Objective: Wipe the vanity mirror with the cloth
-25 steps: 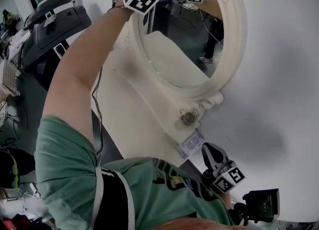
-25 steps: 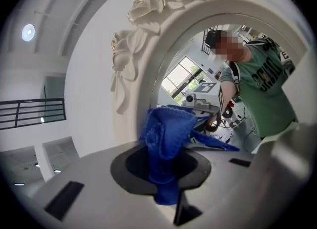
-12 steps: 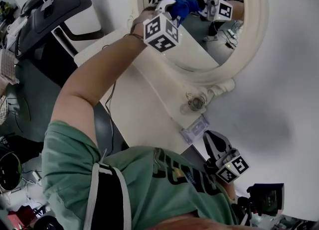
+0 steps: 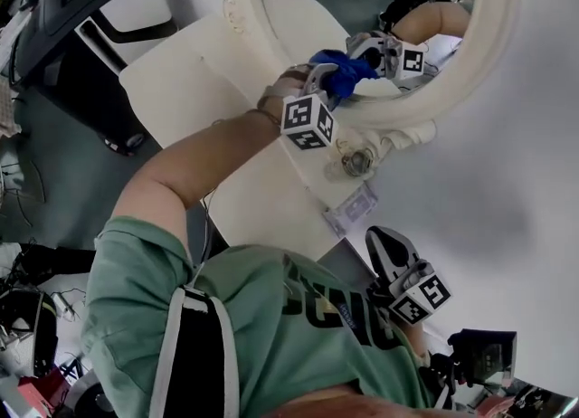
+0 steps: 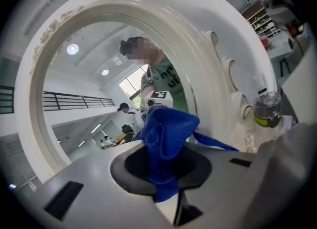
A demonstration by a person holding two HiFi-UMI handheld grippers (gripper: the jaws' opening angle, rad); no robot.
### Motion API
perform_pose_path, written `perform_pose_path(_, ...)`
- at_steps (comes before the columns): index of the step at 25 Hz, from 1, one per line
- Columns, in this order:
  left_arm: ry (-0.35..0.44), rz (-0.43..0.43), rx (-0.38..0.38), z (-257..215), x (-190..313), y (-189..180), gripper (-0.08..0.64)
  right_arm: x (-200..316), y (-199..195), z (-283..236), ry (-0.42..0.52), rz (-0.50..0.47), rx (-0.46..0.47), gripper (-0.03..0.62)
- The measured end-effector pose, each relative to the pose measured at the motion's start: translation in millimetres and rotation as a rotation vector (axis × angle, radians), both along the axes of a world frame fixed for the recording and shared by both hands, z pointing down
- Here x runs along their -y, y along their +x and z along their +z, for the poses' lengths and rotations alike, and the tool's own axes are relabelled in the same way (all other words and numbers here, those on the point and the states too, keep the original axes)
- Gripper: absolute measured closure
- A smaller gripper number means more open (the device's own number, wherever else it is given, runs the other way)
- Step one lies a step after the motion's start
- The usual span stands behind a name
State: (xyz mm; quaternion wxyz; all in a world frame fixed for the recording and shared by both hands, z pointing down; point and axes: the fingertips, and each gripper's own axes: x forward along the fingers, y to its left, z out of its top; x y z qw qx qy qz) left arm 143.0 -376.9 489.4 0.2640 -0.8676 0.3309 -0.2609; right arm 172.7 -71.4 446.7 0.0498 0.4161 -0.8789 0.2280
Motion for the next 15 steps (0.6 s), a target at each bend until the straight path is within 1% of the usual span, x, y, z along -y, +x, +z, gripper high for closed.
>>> perform_pose_path(2,-0.049,0.05,0.05,23.6,-10.7,10.2,0.481,-0.5,1.3,3.8,-0.003,0.0,-0.009,0.58)
perform_pose_path(4,-0.08,0.07,0.066,40.9,-17.9,15.6,0.488,-0.7,-0.3,2.1,-0.005,0.001,-0.009,0.58)
perform_pose_path(6,-0.096,0.074,0.067,43.3,-16.7,14.2,0.488,-0.2,0.1,0.2,-0.006,0.003,-0.009,0.58)
perform_pose_path(8,-0.113,0.099,0.09,44.3,-18.6,18.2,0.486,-3.0,4.8,0.3,-0.006,0.01,-0.007,0.58)
perform_pose_path(10,-0.144,0.125,0.119,49.1,-24.3,25.2,0.486,-7.4,7.9,-0.6,0.001,0.008,-0.004,0.58)
perform_pose_path(12,-0.183,0.143,0.136,49.6,-22.8,25.2,0.483,-4.6,6.8,-4.3,0.028,-0.004,-0.003,0.58)
perform_pose_path(13,-0.194,0.145,0.132,44.0,-17.6,21.1,0.482,-1.1,6.1,-6.7,0.046,-0.009,-0.003,0.58)
perform_pose_path(15,-0.191,0.118,0.084,18.5,0.8,3.9,0.482,3.6,7.6,-11.6,0.076,-0.003,0.002,0.58)
